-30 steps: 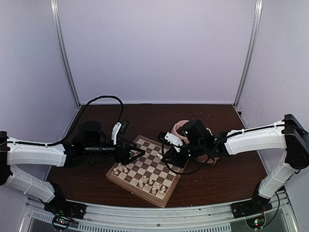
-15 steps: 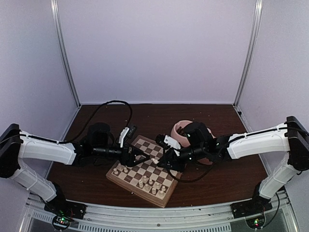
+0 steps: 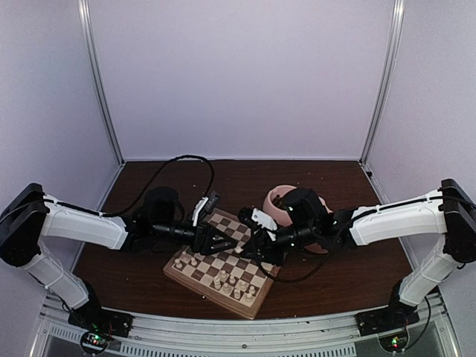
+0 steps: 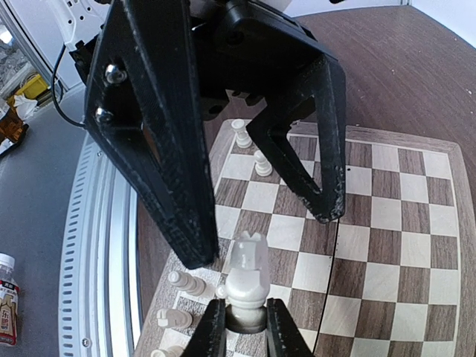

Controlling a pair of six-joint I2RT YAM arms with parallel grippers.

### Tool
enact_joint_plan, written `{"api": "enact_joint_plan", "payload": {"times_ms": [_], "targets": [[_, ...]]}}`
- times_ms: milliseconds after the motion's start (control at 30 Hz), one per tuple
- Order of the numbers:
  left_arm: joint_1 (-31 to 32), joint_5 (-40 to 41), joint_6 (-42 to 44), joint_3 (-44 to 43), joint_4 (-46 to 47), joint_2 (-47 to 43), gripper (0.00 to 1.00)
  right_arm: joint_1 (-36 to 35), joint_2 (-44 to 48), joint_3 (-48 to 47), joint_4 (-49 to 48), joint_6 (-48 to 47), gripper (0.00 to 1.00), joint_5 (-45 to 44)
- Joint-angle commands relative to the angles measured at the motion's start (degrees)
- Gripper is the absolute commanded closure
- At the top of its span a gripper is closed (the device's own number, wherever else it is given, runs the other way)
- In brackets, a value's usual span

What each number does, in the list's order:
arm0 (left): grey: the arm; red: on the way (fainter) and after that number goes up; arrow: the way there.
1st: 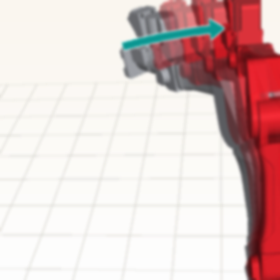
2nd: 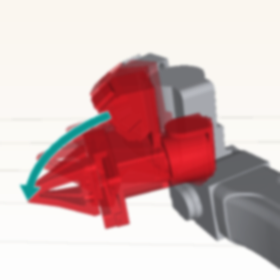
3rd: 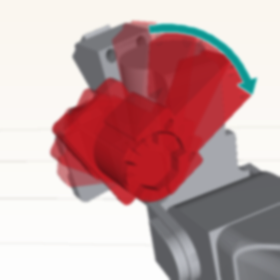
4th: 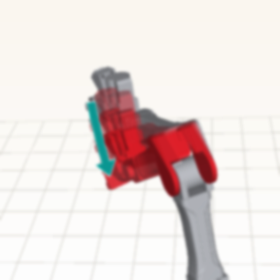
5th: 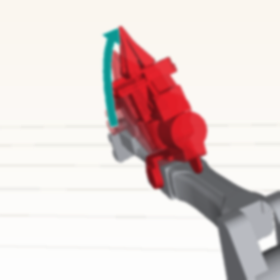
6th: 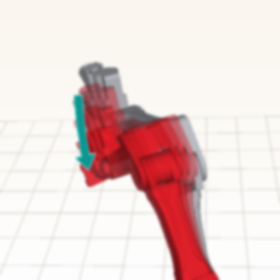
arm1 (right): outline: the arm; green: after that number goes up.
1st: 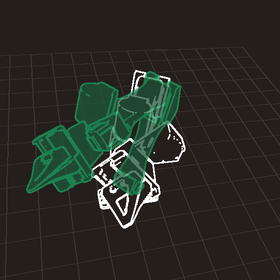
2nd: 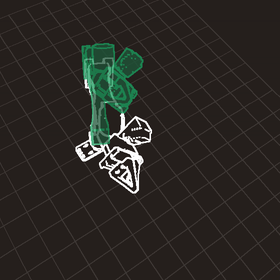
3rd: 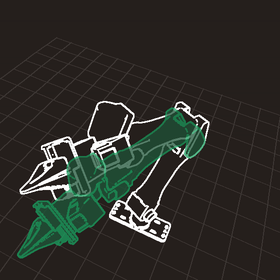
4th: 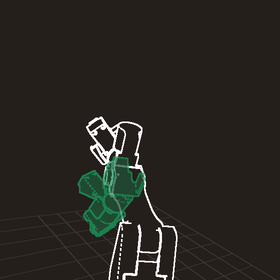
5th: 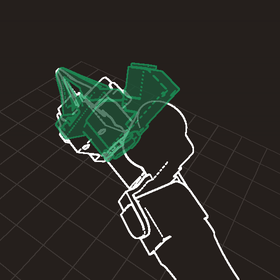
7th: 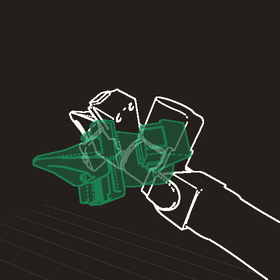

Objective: Set up the chess pieces on the board
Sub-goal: Pass from the right arm to the left

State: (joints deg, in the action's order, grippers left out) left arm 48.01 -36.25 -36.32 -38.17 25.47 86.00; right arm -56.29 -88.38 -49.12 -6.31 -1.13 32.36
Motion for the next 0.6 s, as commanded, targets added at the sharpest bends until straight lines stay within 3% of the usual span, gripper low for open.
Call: {"api": "enact_joint_plan", "payload": {"times_ms": [0,333,567], "targets": [[0.2,-3.1,-0.2,-2.2,2.5,1.3,0.30,-0.3,0.3,0.2,-1.7,-0.4,0.85,0.5],[0.7,-4.5,0.7,-3.6,0.7,2.5,0.45,-0.3,0.6,0.3,-1.6,-0.5,0.86,-1.0],[0.9,-5.0,1.6,-5.1,-2.2,3.4,0.46,-0.3,1.1,0.6,-1.5,-0.6,0.88,-2.2]]}}
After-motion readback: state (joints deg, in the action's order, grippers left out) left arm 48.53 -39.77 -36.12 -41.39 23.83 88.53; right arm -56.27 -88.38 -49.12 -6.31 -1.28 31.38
